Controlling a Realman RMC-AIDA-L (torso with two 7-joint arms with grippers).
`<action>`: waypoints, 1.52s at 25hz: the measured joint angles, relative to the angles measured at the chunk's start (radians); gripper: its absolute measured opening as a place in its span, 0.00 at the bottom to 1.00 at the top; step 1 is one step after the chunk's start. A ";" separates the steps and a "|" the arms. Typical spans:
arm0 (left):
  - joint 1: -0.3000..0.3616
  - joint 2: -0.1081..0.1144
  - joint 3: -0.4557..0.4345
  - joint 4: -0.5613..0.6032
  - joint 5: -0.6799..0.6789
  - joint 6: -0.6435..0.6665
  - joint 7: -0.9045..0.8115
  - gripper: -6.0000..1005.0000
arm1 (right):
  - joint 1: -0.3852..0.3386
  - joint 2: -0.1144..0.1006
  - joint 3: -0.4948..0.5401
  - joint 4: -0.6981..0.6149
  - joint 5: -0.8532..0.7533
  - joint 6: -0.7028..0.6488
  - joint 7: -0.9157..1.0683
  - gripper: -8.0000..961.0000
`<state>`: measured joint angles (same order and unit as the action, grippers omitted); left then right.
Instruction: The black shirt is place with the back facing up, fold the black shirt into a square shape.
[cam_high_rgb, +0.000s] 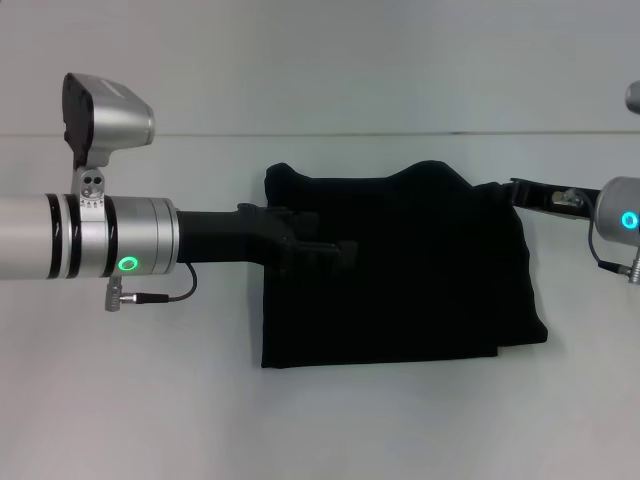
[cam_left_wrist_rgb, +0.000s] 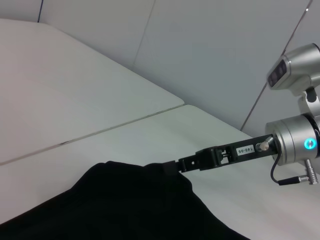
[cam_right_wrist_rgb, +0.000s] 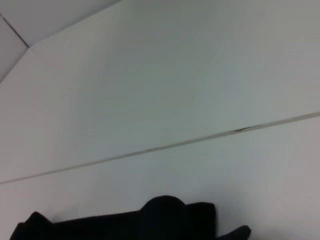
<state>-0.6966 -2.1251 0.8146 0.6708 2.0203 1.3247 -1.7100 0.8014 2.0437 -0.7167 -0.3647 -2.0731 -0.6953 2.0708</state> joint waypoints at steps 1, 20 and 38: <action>0.001 -0.001 0.000 0.000 0.000 0.000 0.000 0.83 | -0.008 0.003 0.000 -0.009 0.006 -0.002 0.000 0.03; 0.005 -0.006 0.000 -0.004 -0.009 -0.032 0.000 0.84 | -0.031 -0.006 0.036 -0.027 0.031 -0.022 -0.035 0.03; -0.011 -0.001 0.000 -0.028 -0.009 -0.089 -0.010 0.84 | -0.052 0.002 0.046 -0.052 0.084 -0.017 -0.147 0.19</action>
<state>-0.7077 -2.1261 0.8144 0.6428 2.0109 1.2361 -1.7201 0.7491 2.0461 -0.6708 -0.4171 -1.9886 -0.7121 1.9235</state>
